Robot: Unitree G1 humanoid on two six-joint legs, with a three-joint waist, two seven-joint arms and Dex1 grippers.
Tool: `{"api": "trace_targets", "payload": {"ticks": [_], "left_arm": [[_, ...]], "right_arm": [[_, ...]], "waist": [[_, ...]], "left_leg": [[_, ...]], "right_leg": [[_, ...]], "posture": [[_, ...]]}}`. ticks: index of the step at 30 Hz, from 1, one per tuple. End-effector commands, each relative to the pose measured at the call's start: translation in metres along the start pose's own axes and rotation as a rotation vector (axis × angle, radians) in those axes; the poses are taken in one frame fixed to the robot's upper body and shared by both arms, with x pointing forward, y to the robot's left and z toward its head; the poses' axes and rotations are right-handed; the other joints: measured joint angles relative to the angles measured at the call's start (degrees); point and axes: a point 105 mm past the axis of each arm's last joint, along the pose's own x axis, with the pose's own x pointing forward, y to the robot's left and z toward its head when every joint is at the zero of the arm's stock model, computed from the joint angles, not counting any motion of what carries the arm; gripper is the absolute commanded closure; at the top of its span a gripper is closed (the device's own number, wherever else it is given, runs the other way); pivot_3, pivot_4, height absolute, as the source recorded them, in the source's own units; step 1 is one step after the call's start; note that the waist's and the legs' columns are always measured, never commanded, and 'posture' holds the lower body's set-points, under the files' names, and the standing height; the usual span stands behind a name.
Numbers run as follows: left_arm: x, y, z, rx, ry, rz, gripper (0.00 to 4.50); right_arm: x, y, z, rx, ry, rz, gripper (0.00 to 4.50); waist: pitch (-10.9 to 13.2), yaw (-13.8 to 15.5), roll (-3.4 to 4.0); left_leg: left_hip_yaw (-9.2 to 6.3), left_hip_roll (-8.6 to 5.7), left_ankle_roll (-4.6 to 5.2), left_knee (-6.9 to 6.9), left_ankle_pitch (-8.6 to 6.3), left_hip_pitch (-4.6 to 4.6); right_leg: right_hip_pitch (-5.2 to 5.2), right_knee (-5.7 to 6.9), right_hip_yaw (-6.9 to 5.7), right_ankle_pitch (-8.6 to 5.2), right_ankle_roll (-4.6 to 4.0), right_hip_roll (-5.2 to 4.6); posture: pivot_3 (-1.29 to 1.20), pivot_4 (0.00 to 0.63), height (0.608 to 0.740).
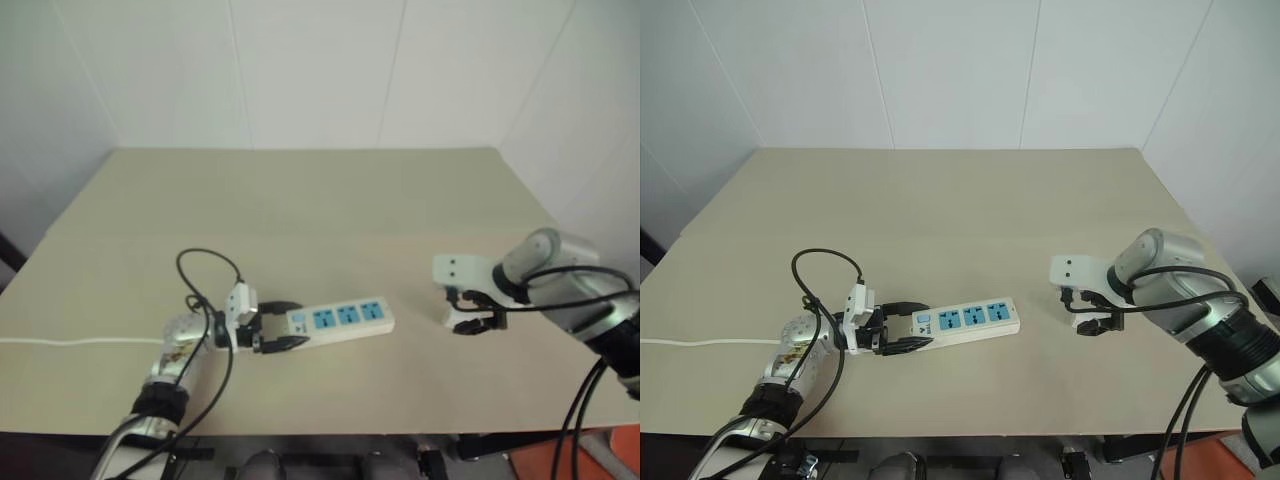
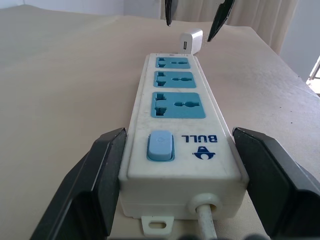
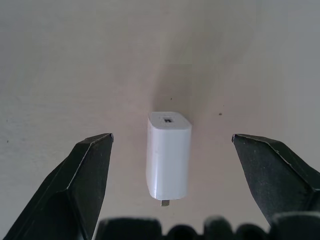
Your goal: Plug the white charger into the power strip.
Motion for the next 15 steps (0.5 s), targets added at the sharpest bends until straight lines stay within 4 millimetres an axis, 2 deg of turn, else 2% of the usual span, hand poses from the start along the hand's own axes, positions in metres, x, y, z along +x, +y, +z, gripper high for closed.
{"api": "trace_targets", "payload": {"ticks": [1,15], "left_arm": [[0.006,-0.008,-0.007,-0.016,0.023,-0.046,1.32],[0.005,-0.009,-0.008,-0.015,0.021,-0.031,1.32]], "right_arm": [[-0.004,-0.01,0.003,0.002,0.012,-0.039,0.0],[0.008,-0.012,0.002,0.026,0.03,-0.025,0.0]], "waist": [[0.0,-0.01,0.0],[0.0,0.09,0.0]], "left_leg": [[0.0,0.0,0.0,0.02,0.0,0.01],[-0.01,-0.02,0.0,0.06,0.0,0.04]], "right_leg": [[0.01,0.01,0.0,0.0,0.0,0.0],[0.04,0.06,0.0,0.0,0.0,0.0]], "posture": [[0.0,0.15,0.74],[0.0,0.15,0.74]]}}
